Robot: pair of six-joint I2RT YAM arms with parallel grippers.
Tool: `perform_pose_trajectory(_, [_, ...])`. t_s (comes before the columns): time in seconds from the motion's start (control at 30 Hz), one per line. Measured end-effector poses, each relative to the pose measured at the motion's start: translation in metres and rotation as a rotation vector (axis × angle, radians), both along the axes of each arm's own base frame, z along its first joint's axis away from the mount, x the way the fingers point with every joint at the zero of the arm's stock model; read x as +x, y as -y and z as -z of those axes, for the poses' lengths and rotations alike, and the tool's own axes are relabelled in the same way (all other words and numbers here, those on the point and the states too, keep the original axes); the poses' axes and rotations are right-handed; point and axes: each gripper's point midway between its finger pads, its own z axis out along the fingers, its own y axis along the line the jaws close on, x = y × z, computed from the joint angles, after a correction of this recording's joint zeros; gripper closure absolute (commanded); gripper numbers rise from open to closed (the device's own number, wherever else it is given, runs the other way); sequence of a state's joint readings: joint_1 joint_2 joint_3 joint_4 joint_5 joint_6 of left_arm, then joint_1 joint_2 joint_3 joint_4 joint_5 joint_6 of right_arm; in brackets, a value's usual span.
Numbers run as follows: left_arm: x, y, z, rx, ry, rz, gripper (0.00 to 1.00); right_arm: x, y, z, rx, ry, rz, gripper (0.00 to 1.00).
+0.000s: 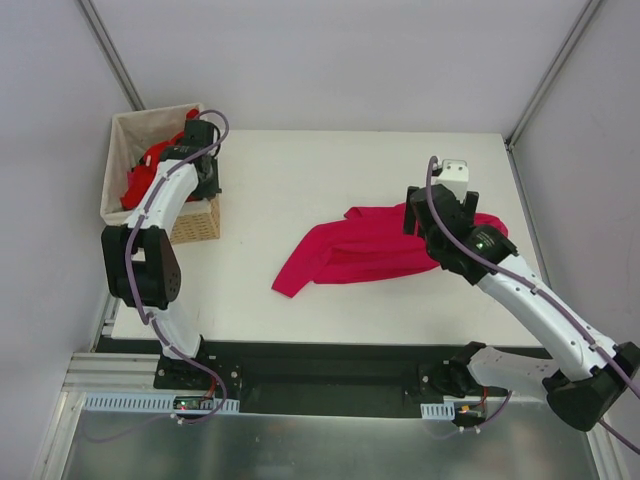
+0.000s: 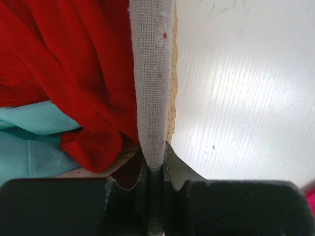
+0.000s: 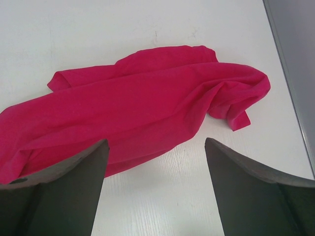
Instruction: Fold and stack the t-shirts
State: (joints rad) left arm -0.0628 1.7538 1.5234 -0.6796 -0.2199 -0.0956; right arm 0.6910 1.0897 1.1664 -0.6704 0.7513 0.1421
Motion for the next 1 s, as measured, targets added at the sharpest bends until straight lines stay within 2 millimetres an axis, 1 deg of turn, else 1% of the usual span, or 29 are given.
perform_pose_trajectory(0.23, [0.03,-0.011,-0.001,-0.011,0.04,0.064,1.0,0.008,-0.008,0.008,-0.014,-0.017,-0.014,0.18])
perform_pose_trajectory(0.6, [0.064,-0.022,-0.002,-0.143,0.118,0.163,1.0,0.014,-0.018,0.016,-0.023,-0.037,-0.045,0.18])
perform_pose_trajectory(0.7, [0.072,-0.023,-0.002,-0.157,0.128,0.175,1.0,0.015,-0.02,0.019,-0.026,-0.044,-0.054,0.18])
perform_pose_trajectory(0.9, [0.075,-0.025,-0.002,-0.166,0.109,0.167,1.0,0.017,-0.024,0.024,-0.025,-0.053,-0.065,0.18])
perform_pose_trajectory(0.93, [0.075,-0.025,-0.002,-0.168,0.107,0.165,0.94,0.018,-0.024,0.025,-0.026,-0.055,-0.066,0.18])
perform_pose_trajectory(0.97, [0.076,-0.025,-0.002,-0.169,0.105,0.164,0.79,0.018,-0.024,0.026,-0.028,-0.058,-0.067,0.18])
perform_pose_trajectory(1.0, [0.076,-0.025,-0.002,-0.171,0.103,0.163,0.61,0.018,-0.025,0.027,-0.03,-0.059,-0.068,0.18])
